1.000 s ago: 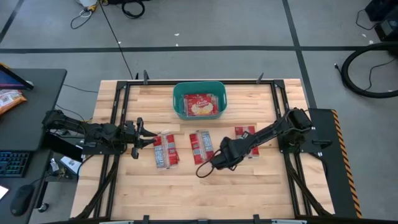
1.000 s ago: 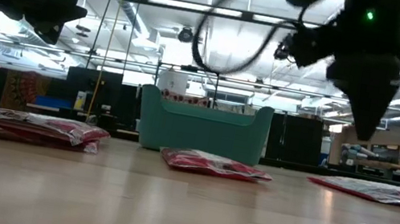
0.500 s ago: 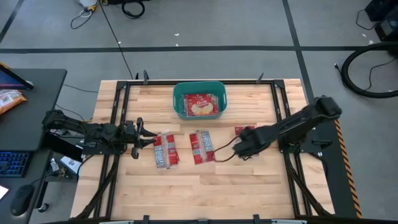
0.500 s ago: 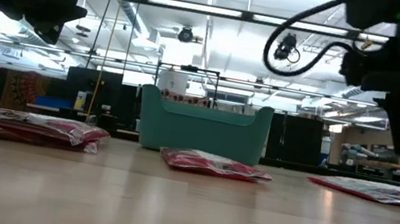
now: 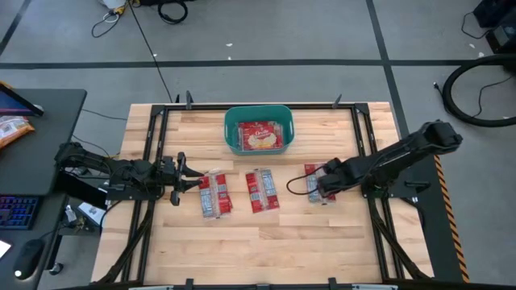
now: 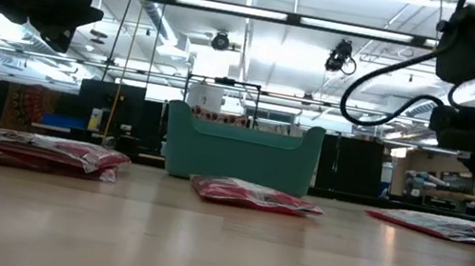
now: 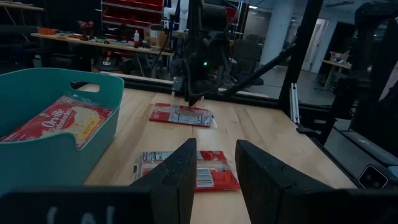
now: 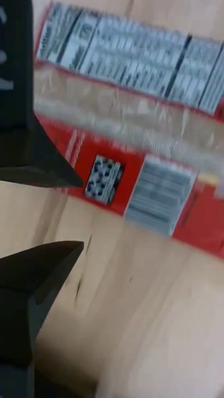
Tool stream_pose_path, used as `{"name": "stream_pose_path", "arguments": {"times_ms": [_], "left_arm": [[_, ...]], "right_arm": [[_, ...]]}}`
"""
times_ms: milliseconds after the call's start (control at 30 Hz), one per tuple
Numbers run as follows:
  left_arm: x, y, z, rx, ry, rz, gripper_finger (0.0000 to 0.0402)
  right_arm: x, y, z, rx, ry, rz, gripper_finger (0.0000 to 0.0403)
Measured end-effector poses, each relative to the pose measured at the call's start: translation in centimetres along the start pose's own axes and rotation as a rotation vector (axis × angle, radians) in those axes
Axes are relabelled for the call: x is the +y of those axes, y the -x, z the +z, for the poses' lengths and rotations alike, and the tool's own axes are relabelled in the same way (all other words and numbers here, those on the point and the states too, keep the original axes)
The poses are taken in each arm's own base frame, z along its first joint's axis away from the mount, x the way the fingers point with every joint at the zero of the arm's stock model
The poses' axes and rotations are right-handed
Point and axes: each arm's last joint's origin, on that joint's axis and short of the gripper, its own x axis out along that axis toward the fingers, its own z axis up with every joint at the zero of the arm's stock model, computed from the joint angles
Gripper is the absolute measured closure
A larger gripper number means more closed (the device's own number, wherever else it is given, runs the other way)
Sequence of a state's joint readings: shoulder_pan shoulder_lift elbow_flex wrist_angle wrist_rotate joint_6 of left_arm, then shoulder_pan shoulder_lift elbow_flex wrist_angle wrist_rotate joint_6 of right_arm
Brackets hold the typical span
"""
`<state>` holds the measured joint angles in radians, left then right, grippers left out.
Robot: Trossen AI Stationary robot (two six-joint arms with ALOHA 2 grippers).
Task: Sort popcorn bags into baskets
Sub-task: Put the red popcorn bag into the blue bin
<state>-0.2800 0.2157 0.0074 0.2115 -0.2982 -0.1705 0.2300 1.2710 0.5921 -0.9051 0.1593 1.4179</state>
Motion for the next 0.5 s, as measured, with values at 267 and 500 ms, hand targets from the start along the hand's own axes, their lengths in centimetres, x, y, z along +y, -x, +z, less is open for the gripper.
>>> {"name": "stream_pose_path", "arguments": {"times_ms": [267, 500], "left_arm": [[0.0, 0.0, 0.0, 0.0, 0.0, 0.0, 0.0285], [0.0, 0.0, 0.0, 0.0, 0.0, 0.0, 0.0285]], "right_arm": [[-0.7, -0.8, 0.4, 0.005, -0.032, 0.13, 0.0252], [-0.9, -0.9, 0.5, 0.039, -0.017, 0.156, 0.0254]]}}
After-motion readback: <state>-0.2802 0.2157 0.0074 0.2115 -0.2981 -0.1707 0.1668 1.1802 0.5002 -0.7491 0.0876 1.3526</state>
